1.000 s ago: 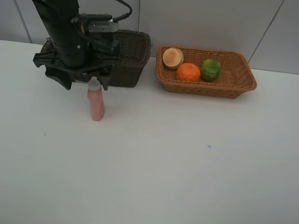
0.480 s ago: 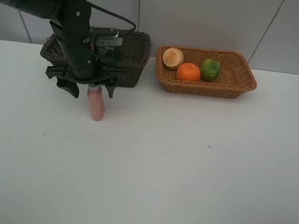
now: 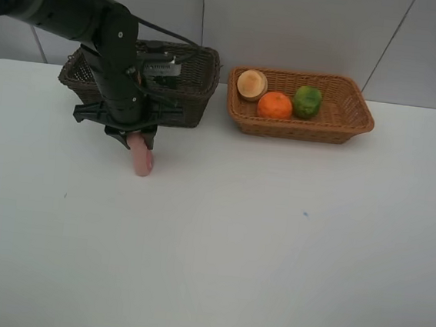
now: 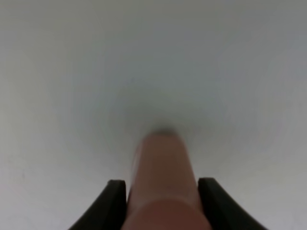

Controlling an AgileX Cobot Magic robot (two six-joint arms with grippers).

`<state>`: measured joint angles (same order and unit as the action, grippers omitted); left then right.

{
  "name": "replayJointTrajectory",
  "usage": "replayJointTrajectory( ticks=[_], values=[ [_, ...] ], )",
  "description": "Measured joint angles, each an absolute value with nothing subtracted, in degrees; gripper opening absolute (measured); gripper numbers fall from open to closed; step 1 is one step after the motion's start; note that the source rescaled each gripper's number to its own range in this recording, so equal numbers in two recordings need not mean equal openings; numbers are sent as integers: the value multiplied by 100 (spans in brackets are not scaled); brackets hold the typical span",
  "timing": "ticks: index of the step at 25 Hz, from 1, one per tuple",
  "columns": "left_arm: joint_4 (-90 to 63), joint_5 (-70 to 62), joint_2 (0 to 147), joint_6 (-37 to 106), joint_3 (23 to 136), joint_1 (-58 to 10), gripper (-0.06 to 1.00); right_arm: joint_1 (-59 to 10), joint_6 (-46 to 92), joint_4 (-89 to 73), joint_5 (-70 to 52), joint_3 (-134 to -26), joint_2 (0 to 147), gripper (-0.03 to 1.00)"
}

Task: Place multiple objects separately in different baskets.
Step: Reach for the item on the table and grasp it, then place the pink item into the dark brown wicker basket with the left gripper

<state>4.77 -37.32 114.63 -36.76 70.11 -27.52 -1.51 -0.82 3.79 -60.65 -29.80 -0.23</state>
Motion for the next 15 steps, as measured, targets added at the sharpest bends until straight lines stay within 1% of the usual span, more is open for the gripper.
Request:
replayJointTrajectory(
  ticks=[15],
  values=[
    [477,-3715,11463,-3676,7011,-2752,34,-151,-82,379,-6065,-2980,-23,85]
  ],
)
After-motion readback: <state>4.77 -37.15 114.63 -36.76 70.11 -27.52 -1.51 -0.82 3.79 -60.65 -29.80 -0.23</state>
